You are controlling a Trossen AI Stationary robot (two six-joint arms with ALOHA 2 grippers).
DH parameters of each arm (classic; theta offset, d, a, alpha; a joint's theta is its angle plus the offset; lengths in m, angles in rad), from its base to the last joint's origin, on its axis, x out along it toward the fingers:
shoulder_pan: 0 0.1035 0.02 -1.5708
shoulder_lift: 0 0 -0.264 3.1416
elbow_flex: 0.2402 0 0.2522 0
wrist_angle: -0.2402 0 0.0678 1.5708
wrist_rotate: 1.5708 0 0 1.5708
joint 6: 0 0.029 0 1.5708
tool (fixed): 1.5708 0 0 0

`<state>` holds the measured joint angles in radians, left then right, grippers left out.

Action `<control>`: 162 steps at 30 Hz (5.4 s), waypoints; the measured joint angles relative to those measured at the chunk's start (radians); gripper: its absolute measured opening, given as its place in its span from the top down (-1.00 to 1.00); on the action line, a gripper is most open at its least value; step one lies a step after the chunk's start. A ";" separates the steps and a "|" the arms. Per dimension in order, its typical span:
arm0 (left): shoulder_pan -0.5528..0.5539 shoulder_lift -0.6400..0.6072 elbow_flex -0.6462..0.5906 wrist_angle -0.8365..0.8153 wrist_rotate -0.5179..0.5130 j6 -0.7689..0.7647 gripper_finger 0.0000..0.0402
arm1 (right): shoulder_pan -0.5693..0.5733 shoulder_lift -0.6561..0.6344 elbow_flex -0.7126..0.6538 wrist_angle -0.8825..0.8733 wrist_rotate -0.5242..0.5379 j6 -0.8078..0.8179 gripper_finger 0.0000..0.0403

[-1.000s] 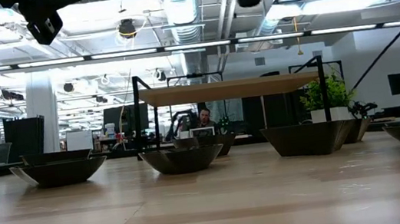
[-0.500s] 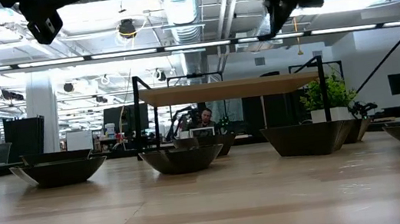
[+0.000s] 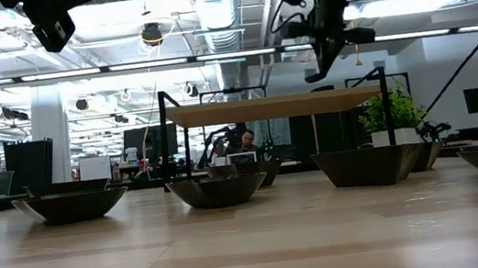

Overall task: Pick & Place Mini shaped plates
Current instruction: Stack the drop-shaped plate on top of the other drop-shaped plates on the shelf, then put the leaf-shaped plate on the shelf

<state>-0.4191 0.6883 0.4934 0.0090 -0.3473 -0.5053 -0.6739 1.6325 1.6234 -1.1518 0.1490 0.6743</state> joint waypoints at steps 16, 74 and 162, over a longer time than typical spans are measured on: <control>0.000 0.000 0.000 0.001 0.000 0.000 0.28 | -0.037 0.008 -0.021 -0.006 -0.025 0.017 1.00; 0.000 0.000 0.000 0.021 0.000 0.000 0.28 | -0.032 0.009 -0.039 0.022 -0.019 0.034 1.00; 0.000 0.000 0.000 0.053 0.001 -0.001 0.28 | 1.382 -0.094 -0.039 -0.367 0.109 1.111 1.00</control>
<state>-0.4191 0.6883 0.4938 0.0618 -0.3466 -0.5060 0.7079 1.5389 1.5841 -1.5185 0.2578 1.7850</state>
